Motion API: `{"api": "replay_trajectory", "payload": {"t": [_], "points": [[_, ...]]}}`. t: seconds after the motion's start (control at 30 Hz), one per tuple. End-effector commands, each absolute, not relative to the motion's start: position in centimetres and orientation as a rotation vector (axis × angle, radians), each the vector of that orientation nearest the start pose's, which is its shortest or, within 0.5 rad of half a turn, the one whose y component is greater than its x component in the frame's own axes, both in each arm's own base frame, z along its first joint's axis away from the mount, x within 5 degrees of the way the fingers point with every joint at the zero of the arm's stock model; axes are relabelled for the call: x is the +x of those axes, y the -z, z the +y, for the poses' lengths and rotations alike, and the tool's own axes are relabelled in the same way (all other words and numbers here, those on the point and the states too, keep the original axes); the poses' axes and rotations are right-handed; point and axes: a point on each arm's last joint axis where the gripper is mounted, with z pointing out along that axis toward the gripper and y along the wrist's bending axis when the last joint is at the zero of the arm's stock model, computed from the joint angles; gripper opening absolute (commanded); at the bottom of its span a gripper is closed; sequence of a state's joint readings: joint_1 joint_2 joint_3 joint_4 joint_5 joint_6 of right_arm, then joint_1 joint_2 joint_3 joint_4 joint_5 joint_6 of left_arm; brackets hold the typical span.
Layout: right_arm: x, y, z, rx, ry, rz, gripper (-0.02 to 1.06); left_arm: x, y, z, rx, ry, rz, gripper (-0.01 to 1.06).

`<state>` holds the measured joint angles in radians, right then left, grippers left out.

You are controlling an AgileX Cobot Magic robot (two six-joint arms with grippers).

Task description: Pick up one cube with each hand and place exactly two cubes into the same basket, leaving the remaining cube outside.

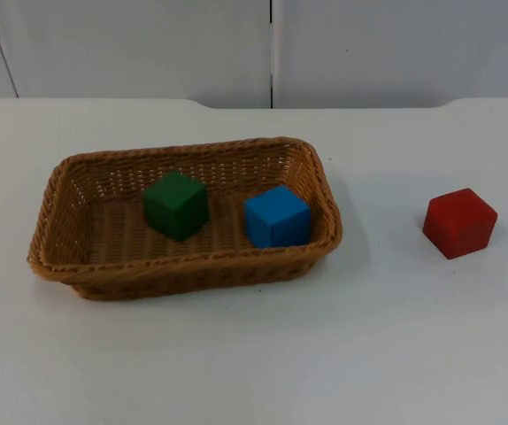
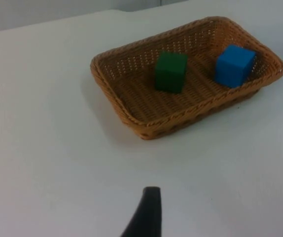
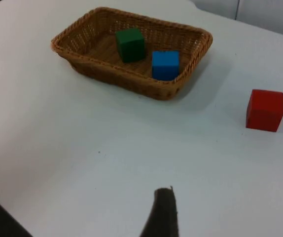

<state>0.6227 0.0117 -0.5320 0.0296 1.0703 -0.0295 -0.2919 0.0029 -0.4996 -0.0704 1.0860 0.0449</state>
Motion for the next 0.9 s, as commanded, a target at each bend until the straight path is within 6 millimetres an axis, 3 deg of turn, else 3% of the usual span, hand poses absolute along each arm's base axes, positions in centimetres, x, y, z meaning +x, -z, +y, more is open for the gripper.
{"api": "replay_trajectory", "payload": {"t": [0.0,0.87], "points": [[-0.86,-28.39,-0.3,-0.654,-0.415,1.948,0.66,-0.61,-27.46,-0.34,0.339,0.23,2.043,0.8],[-0.69,-27.98,-0.31,-0.658,-0.394,1.965,0.66,-0.61,-27.46,-0.32,0.341,0.226,2.042,0.8]]}}
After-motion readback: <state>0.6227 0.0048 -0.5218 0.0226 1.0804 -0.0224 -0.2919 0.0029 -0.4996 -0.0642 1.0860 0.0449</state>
